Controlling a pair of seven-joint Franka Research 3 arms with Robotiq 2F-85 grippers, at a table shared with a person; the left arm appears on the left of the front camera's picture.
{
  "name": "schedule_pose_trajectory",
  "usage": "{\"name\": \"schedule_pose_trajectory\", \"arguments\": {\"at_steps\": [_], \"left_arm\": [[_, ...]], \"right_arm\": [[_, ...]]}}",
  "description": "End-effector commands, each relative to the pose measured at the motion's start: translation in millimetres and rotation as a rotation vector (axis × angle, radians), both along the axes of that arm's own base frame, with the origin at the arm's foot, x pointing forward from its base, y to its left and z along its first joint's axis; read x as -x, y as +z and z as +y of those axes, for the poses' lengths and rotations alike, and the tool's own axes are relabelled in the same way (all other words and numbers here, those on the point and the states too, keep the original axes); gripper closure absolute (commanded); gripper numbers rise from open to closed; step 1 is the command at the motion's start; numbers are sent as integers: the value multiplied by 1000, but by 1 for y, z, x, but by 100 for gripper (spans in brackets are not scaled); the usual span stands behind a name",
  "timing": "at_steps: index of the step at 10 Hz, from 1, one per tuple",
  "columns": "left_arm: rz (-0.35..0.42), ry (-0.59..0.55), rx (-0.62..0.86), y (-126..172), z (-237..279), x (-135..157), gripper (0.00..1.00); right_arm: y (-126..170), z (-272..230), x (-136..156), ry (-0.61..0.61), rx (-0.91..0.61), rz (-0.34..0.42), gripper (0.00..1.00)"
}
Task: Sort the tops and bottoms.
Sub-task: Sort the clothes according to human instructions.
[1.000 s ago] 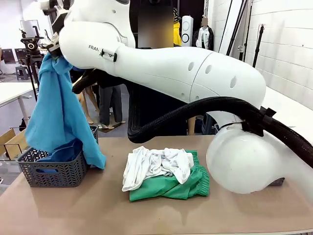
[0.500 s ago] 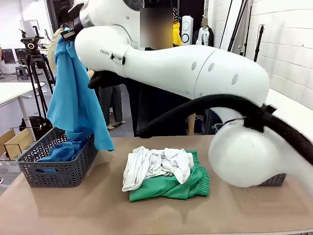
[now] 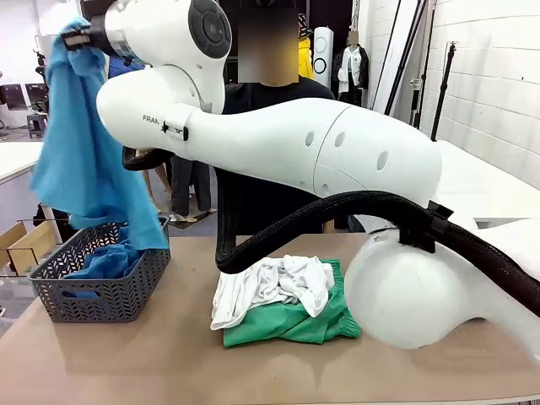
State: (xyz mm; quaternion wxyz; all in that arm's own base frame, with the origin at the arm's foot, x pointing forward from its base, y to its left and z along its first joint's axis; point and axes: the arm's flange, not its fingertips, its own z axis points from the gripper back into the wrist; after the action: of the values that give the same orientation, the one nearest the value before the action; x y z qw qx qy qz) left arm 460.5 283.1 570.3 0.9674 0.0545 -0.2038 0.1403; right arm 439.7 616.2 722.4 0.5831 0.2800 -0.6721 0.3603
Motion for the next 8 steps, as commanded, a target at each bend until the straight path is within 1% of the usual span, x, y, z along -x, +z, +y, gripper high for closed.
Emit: {"name": "schedule_pose_trajectory", "arguments": {"at_steps": [1,2,4,5,6,7,8], "left_arm": [[0,-9,-6,1,2,2,0],[0,-9,-6,1,2,2,0],[0,-9,-6,1,2,2,0],[0,-9,-6,1,2,2,0],[0,-9,-6,1,2,2,0],[0,-9,-6,1,2,2,0],[0,-9,-6,1,2,2,0]], "right_arm": [[136,271,-153,91,-117,-20,100],[127,284,-151,111,-78,-14,100],[107,292,-149,153,-48,12,100],[88,295,-150,139,-20,28,100],[65,297,-156,97,13,25,100],[36,295,-166,67,35,58,100],[10,293,-176,51,38,117,100]]}}
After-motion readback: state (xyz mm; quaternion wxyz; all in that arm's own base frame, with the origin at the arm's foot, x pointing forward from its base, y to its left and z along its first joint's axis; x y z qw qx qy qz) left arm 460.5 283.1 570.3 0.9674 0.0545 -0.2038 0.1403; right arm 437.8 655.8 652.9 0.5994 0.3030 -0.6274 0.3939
